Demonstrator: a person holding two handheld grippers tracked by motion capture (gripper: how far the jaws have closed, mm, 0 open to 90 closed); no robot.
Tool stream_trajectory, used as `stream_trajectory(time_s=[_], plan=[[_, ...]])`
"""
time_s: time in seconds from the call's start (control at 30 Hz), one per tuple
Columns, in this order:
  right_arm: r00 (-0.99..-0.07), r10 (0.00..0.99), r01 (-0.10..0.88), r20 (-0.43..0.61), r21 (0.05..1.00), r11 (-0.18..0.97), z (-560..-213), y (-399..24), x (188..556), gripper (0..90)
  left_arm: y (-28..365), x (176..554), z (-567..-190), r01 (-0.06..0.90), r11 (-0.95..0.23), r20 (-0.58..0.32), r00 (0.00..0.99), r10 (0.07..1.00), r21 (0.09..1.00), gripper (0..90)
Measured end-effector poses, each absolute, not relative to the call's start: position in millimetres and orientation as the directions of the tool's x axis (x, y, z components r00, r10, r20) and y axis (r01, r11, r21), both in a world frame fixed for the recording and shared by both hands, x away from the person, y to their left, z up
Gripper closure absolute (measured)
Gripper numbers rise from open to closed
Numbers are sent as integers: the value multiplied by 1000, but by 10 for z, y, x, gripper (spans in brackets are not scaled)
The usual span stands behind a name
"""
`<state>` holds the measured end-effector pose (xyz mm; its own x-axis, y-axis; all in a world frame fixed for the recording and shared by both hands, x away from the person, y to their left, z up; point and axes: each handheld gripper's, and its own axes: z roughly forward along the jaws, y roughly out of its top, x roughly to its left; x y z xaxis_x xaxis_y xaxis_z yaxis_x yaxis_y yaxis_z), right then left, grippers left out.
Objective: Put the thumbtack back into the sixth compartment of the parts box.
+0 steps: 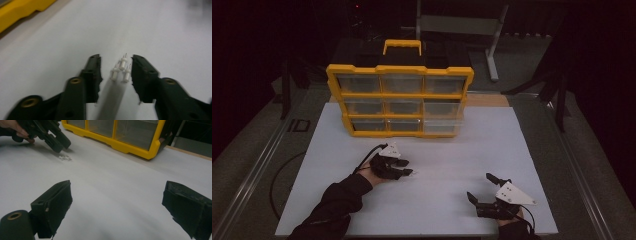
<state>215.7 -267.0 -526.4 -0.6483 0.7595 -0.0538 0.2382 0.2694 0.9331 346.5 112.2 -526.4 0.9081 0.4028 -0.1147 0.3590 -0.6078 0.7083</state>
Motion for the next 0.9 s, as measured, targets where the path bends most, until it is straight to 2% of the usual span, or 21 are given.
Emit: stream_trajectory(time_s=[0.07,0.1,0.4,0.43,0.57,0.6,0.9], plan=[[-648,760,239,-53,933,269,-5264,-2671,2158,88,1108,3477,-5280,364,-621,-106,905,412,694,651],[-649,759,240,-52,933,269,-5267,-2671,2158,87,1108,3486,-5289,367,-621,-125,909,398,693,682],[-651,758,242,-52,932,271,-5270,-2672,2159,88,1068,3517,-5320,365,-646,-117,912,393,671,700],[-651,757,242,-53,931,273,-5272,-2673,2160,88,1052,3519,-5317,362,-651,-115,914,390,668,759],[-651,757,244,-54,930,276,-5275,-2674,2160,88,1034,3509,-5317,354,-658,-106,916,386,665,811],[-652,757,245,-53,929,277,-5277,-2673,2161,88,1019,3505,-5314,352,-664,-105,918,382,660,849],[-652,756,245,-54,929,277,-5277,-2674,2160,88,1014,3510,-5309,372,-659,-122,911,393,654,860]])
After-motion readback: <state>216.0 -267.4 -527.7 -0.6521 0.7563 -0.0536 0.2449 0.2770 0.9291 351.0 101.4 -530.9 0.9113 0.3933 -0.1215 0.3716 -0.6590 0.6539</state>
